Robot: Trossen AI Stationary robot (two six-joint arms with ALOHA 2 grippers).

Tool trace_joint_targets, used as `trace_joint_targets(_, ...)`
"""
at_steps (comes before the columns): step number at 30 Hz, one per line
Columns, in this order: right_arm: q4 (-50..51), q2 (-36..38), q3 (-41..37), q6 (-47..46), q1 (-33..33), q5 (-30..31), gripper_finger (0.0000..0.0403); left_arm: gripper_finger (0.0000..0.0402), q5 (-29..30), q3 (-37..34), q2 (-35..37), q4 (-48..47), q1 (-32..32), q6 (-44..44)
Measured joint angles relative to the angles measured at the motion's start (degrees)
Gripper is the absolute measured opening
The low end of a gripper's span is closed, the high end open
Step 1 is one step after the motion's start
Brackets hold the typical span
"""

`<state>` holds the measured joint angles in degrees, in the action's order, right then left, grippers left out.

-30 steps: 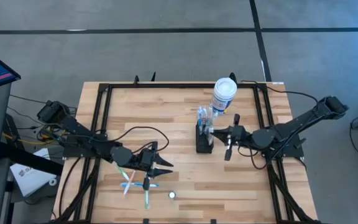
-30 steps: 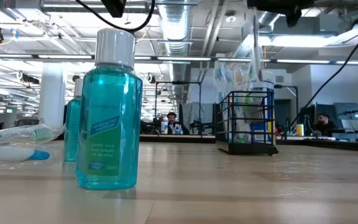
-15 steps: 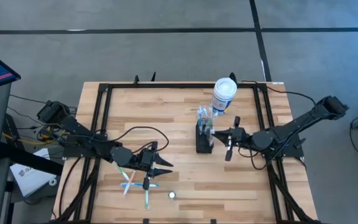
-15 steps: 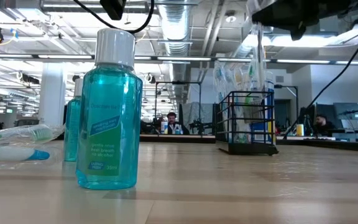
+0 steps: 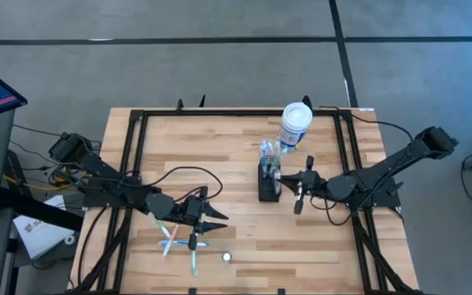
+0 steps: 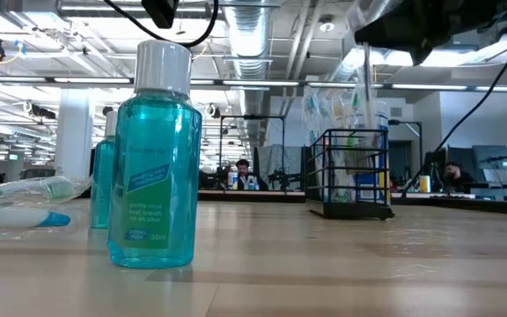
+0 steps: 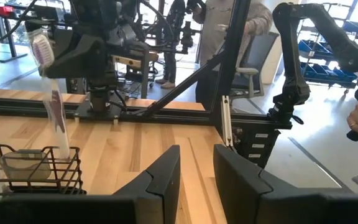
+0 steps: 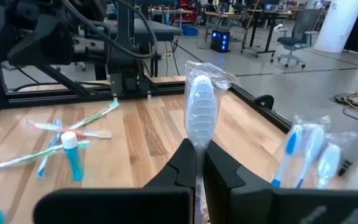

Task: Pick & Place toothbrushing station
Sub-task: Put the purple toothbrush into the wire mesh organizer

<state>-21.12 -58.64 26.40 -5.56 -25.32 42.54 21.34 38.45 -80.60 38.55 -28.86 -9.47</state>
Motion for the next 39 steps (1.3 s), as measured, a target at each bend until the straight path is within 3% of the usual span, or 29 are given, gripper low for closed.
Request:
trace_joint_targets(10,-4.55,-2.87,-0.52,1.45,0.70,-0.47,0.0000,0.0091,-0.17,0.00,0.00,-0.02,0.00,0.09)
trace_joint_targets(18,-18.58,-1.08,-8.63,3.01,2.59,-5.65,0.0000,0.0091,-0.11,0.00,0.00,-0.02,0.00,0.17)
trace_joint_targets(31,-16.29,-0.67,-9.88,2.04,4.55,-8.66,0.0000,0.0091,0.11,0.00,0.00,0.00,0.07,0.20)
trace_joint_targets(39,-30.60,-0.67,-17.86,1.63,4.87,-9.83,0.0000,0.0091,0.09,0.00,0.00,0.00,0.07,0.19)
